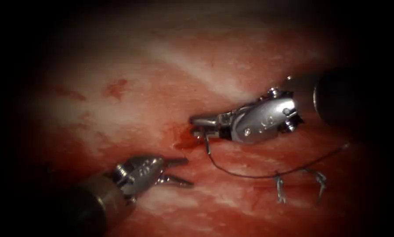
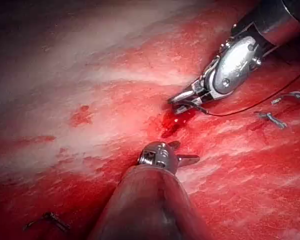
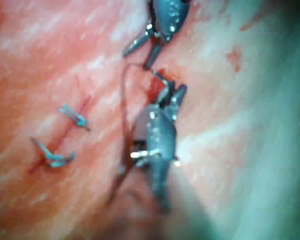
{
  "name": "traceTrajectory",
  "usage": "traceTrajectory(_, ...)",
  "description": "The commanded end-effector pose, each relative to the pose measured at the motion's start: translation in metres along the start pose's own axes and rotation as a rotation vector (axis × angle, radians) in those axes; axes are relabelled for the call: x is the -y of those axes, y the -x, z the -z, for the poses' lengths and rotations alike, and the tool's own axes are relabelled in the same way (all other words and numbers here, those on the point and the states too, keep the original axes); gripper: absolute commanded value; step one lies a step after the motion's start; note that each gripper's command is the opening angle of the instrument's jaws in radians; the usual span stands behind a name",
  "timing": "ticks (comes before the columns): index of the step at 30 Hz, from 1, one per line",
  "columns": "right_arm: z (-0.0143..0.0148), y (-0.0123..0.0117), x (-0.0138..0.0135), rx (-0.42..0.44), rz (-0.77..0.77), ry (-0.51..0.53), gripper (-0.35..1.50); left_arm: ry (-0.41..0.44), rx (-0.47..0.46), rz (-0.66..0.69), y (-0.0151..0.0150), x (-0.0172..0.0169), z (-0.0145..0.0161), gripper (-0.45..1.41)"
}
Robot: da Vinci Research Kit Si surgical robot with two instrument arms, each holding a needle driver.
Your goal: Wound Closure
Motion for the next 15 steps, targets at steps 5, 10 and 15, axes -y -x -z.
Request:
traceTrajectory(5, -0.0005, -0.0007, -0.0005, 0.001, 0.071, 0.008, -0.35, 0.004, -0.001, 0.0, 0.0004, 0.0001, -0.001, 0.19)
traceTrajectory(10, -0.0002, -0.0004, -0.0001, -0.013, 0.074, 0.052, -0.35, 0.005, -0.001, -0.001, 0.0004, 0.0001, -0.001, 0.19)
traceTrajectory(15, -0.0003, 0.0003, 0.0001, -0.025, -0.031, 0.087, -0.35, 0.005, -0.001, -0.001, 0.0004, 0.0001, -0.0009, 0.19)
